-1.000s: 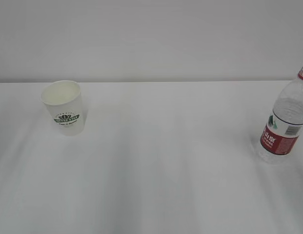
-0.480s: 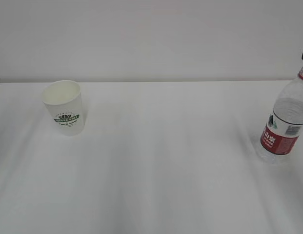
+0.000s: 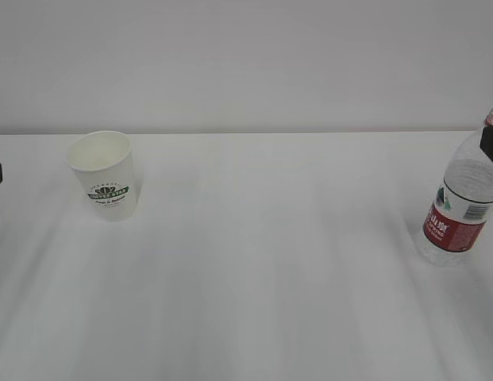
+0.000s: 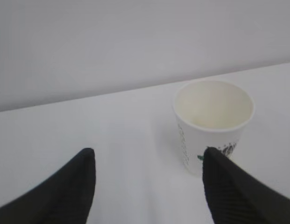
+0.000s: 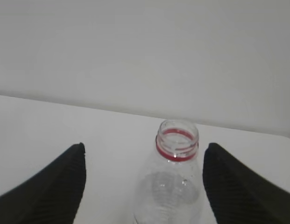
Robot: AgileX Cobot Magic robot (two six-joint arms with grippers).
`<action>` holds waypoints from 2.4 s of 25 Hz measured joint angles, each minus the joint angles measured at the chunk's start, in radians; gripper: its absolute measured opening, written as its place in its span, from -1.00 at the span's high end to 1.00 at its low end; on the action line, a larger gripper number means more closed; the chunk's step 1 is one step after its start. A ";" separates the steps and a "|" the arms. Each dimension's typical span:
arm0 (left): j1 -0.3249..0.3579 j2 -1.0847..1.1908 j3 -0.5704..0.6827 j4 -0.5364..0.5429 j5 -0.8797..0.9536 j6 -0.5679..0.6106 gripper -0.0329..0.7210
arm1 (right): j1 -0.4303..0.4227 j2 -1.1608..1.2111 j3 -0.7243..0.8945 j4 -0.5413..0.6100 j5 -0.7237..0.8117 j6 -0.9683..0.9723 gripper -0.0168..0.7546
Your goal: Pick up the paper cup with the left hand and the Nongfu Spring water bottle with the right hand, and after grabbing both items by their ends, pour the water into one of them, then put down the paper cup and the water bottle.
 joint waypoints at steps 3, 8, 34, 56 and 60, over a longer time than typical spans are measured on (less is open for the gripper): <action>0.000 0.000 0.068 -0.016 -0.026 0.000 -0.46 | 0.000 0.000 0.047 0.000 -0.049 0.000 -0.57; 0.000 0.000 0.166 -0.028 -0.164 0.000 -0.43 | 0.000 0.000 0.119 0.000 -0.100 0.000 -0.57; 0.001 0.504 0.336 0.058 -0.647 -0.015 -0.42 | 0.000 0.066 0.341 0.043 -0.375 0.000 -0.57; 0.001 0.506 0.336 0.219 -0.658 -0.015 -0.42 | 0.000 0.553 0.366 0.027 -0.826 0.000 -0.57; 0.001 0.506 0.332 0.255 -0.658 -0.015 -0.42 | 0.000 0.553 0.366 0.001 -0.830 0.000 -0.57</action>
